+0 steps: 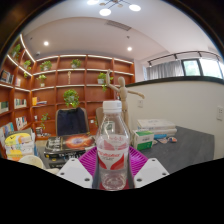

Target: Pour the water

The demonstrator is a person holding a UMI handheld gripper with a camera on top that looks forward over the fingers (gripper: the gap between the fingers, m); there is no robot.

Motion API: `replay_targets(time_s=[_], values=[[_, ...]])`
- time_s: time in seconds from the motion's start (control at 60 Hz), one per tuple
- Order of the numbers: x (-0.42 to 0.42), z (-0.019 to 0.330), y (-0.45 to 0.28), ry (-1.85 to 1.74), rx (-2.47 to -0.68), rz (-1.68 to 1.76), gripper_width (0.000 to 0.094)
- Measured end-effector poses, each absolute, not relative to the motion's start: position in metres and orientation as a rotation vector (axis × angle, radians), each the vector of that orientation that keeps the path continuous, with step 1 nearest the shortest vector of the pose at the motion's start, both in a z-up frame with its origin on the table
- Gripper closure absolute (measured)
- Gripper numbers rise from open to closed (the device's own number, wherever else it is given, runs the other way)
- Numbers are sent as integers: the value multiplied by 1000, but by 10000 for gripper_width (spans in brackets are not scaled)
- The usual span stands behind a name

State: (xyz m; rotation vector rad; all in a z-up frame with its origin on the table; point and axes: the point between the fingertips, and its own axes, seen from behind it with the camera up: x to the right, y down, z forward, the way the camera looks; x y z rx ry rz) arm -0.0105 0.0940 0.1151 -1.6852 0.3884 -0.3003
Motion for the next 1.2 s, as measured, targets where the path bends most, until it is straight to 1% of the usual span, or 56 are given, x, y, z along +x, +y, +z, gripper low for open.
replay_targets(time_s=[0.05, 0.117, 0.183, 0.317, 0.417, 0.517, 0.633, 0.75, 1.067, 1.2], values=[[-11, 116, 94, 382, -1679, -304, 454], [-11, 115, 92, 390, -1687, -288, 382], [-19, 111, 89, 377, -1715, -249, 260], [-44, 114, 61, 346, -1728, -191, 110], [-67, 115, 24, 312, -1761, -176, 108], [-78, 126, -23, 271, -1778, -192, 108], [-87, 145, -69, 235, -1778, -196, 109], [-95, 169, -102, 239, -1727, -168, 103], [-127, 186, -139, 160, -1707, -86, 106], [-122, 178, -144, 145, -1733, -121, 102]])
